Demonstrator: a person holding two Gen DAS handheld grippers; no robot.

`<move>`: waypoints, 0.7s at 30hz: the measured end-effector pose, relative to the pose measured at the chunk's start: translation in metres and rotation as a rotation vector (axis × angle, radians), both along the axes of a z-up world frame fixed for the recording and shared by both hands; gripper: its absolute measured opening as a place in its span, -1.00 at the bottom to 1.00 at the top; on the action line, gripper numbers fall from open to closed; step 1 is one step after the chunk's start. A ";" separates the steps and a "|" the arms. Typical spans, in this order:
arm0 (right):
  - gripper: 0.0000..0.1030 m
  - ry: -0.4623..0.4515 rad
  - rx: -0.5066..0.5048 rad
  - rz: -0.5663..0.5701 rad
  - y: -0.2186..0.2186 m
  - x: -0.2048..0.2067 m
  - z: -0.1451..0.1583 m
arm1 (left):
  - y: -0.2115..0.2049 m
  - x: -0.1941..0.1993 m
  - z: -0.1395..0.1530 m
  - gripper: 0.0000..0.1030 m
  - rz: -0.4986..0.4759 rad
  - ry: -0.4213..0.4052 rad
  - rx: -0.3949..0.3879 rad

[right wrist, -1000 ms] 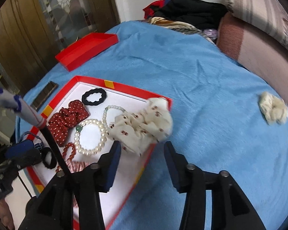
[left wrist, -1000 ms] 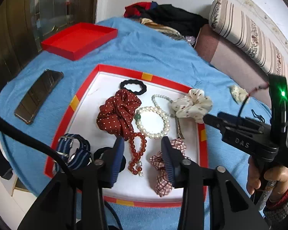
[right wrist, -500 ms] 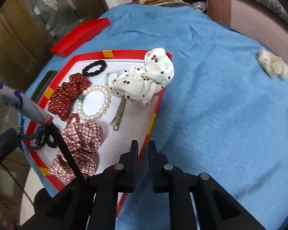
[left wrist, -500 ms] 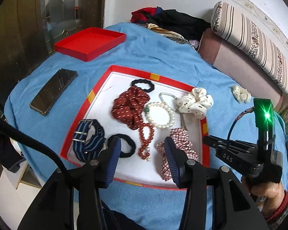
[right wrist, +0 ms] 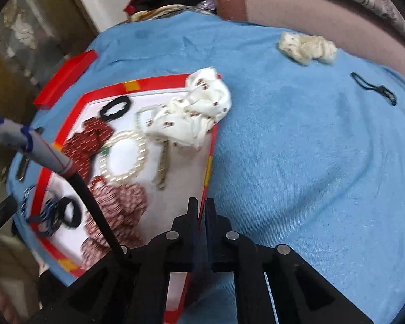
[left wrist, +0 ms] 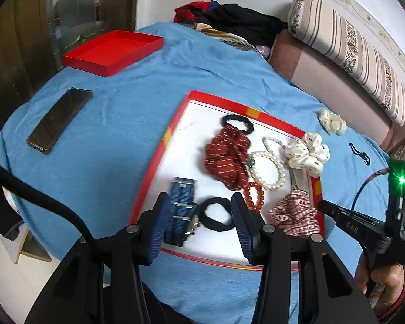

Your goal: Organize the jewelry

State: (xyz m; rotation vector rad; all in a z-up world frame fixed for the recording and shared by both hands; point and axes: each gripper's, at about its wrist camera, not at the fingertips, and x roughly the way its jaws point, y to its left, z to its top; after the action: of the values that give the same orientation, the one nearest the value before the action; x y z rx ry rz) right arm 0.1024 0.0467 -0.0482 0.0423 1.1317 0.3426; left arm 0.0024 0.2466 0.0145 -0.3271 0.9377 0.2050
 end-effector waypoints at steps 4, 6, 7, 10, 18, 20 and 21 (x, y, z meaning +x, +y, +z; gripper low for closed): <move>-0.88 -0.129 0.070 -0.027 -0.020 -0.001 0.032 | -0.010 0.000 0.003 -0.12 -0.021 -0.006 0.007; -0.88 -0.170 0.075 -0.045 -0.020 0.012 0.045 | -0.013 0.001 0.003 -0.12 -0.027 -0.005 0.015; -0.88 -0.184 0.083 -0.041 -0.018 0.022 0.050 | -0.014 0.001 0.003 -0.12 -0.027 -0.003 0.012; -0.88 -0.177 0.081 -0.011 0.000 0.051 0.047 | -0.015 0.001 0.003 -0.12 -0.026 -0.003 0.007; -0.88 -0.030 0.022 0.075 0.050 0.080 -0.002 | -0.013 0.001 -0.002 -0.11 -0.015 0.002 0.002; -0.88 -0.016 0.025 0.097 0.060 0.084 -0.008 | -0.012 0.001 -0.003 -0.10 -0.012 0.001 0.004; -0.88 -0.008 0.040 0.110 0.064 0.087 -0.009 | -0.012 0.001 -0.003 -0.07 -0.010 0.001 0.007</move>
State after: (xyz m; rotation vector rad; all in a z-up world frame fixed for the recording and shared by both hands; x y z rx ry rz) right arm 0.1891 0.1107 -0.0571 0.0140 1.1213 0.4634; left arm 0.0032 0.2349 0.0111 -0.3162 0.9392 0.1990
